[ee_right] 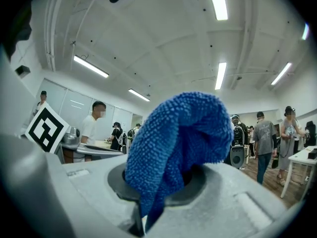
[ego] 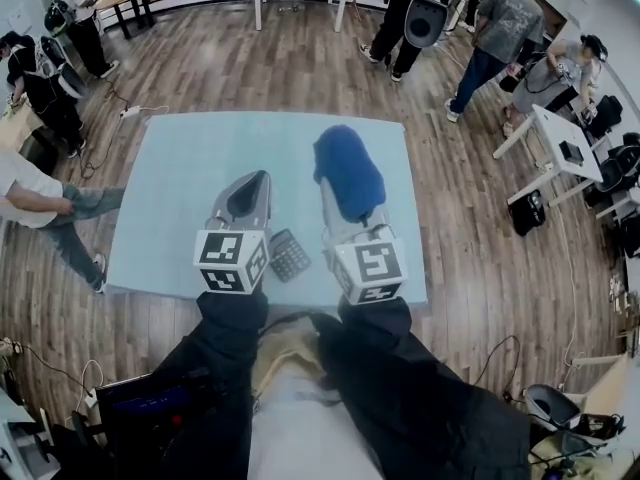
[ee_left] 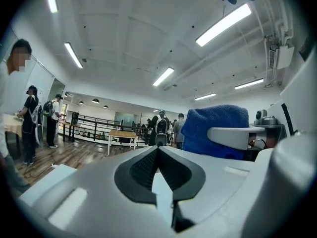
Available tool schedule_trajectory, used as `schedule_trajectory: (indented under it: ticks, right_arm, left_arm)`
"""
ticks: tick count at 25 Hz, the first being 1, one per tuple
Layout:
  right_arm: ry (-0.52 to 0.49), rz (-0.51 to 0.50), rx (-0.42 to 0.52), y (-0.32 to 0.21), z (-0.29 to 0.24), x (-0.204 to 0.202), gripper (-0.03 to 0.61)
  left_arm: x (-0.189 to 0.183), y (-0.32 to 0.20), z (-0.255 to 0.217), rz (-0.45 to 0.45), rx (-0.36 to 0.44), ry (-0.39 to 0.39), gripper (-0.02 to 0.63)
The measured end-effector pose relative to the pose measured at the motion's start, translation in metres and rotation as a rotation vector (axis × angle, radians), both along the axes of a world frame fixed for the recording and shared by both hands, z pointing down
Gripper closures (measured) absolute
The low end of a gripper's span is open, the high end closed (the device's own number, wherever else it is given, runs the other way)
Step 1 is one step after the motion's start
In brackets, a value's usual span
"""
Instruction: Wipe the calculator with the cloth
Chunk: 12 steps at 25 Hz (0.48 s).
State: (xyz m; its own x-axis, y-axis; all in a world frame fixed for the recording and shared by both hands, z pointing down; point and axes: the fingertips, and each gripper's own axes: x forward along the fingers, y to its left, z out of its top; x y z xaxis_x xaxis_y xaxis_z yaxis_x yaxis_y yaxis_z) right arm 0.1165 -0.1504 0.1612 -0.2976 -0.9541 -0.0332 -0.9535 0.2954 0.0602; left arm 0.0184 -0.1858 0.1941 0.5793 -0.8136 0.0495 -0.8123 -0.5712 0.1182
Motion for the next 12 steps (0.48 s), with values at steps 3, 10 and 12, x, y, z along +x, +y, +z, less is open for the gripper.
schedule_trajectory:
  ticks: [3, 10, 12]
  right_arm:
    - [0.0, -0.008, -0.004, 0.0004, 0.0027, 0.0006, 0.525]
    - [-0.007, 0.002, -0.009, 0.0004, 0.0079, 0.002, 0.525]
    - [-0.007, 0.004, -0.012, 0.0014, 0.0095, 0.0022, 0.525]
  left_arm:
    - [0.0019, 0.0, 0.001, 0.003, -0.004, 0.0, 0.615]
    - [0.0042, -0.0015, 0.0063, 0.013, -0.012, -0.001, 0.615]
    - [0.0034, -0.0008, 0.0079, 0.012, -0.015, 0.0, 0.615]
